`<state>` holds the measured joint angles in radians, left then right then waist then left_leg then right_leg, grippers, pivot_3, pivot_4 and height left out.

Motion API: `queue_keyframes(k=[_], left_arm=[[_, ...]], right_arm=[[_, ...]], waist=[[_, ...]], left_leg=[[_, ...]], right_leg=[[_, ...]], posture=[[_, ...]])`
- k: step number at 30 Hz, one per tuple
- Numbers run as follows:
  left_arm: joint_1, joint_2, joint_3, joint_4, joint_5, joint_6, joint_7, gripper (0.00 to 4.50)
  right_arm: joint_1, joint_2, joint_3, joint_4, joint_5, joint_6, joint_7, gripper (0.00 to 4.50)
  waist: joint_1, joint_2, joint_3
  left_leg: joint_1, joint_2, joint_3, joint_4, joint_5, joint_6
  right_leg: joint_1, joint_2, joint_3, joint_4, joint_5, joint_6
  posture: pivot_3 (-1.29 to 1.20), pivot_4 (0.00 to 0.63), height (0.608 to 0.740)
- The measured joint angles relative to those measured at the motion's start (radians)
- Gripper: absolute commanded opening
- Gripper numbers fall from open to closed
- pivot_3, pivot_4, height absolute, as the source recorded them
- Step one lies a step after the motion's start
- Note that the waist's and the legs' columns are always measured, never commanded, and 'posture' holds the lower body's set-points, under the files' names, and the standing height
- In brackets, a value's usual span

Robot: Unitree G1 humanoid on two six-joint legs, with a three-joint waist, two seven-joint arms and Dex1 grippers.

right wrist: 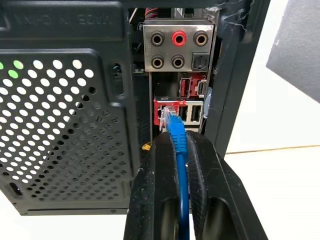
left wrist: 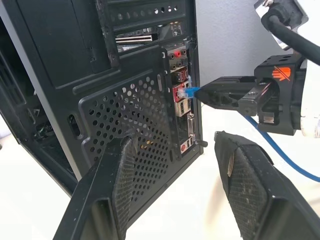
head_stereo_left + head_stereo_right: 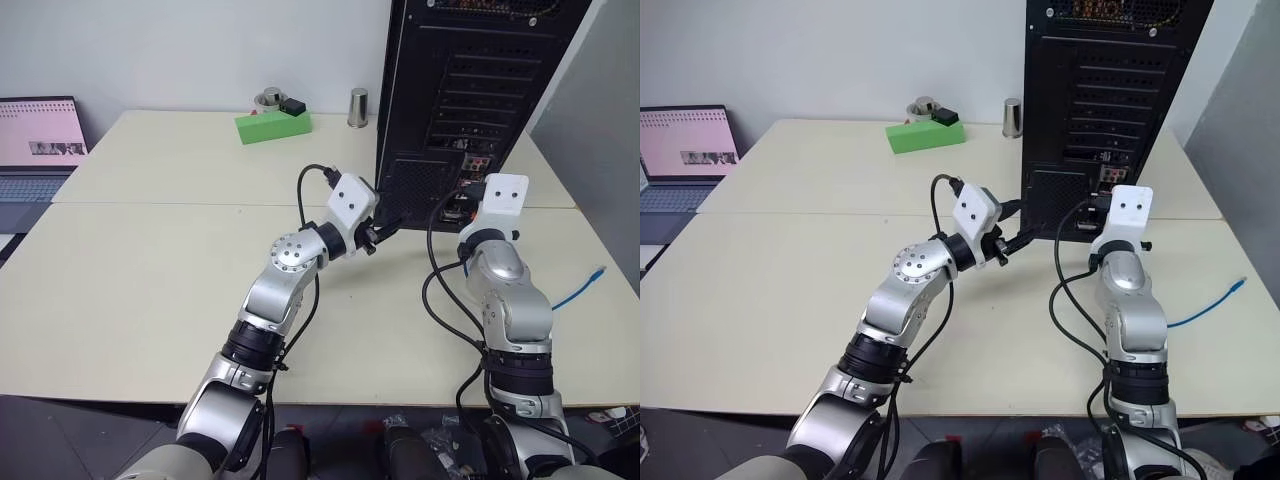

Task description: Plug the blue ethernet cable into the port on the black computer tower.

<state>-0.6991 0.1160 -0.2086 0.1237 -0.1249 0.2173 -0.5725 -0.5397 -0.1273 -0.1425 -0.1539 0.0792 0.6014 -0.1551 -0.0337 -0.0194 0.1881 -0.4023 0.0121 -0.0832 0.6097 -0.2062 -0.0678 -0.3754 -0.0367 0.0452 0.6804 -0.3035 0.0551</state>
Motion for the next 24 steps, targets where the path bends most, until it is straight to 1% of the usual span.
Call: queue_keyframes(k=[5,13,24], left_arm=[[0.000,0.000,0.000,0.000,0.000,0.000,0.000,2.63],[0.000,-0.001,0.001,-0.002,0.000,0.000,0.000,2.63],[0.006,-0.011,0.010,-0.017,-0.025,0.019,-0.001,2.63]], right_arm=[[-0.002,0.009,0.000,0.005,-0.001,-0.007,-0.006,0.00],[-0.045,0.037,0.007,0.071,-0.020,-0.037,-0.023,0.00],[-0.103,0.079,0.008,0.151,-0.022,-0.069,-0.049,0.00]], waist=[[0.000,0.000,0.000],[-0.007,0.000,0.000],[-0.028,0.000,0.000]], left_leg=[[0.000,0.000,0.000,0.000,0.000,0.000],[0.000,0.000,0.000,0.000,0.000,0.000],[0.001,0.000,0.000,0.000,0.000,0.000]], right_leg=[[0.000,0.000,0.000,0.000,0.000,0.000],[0.000,0.000,0.000,0.000,0.000,0.000],[0.000,0.000,0.001,0.001,0.000,0.000]], posture=[[0.00,0.150,0.740],[0.00,0.150,0.740],[0.00,0.150,0.740]])
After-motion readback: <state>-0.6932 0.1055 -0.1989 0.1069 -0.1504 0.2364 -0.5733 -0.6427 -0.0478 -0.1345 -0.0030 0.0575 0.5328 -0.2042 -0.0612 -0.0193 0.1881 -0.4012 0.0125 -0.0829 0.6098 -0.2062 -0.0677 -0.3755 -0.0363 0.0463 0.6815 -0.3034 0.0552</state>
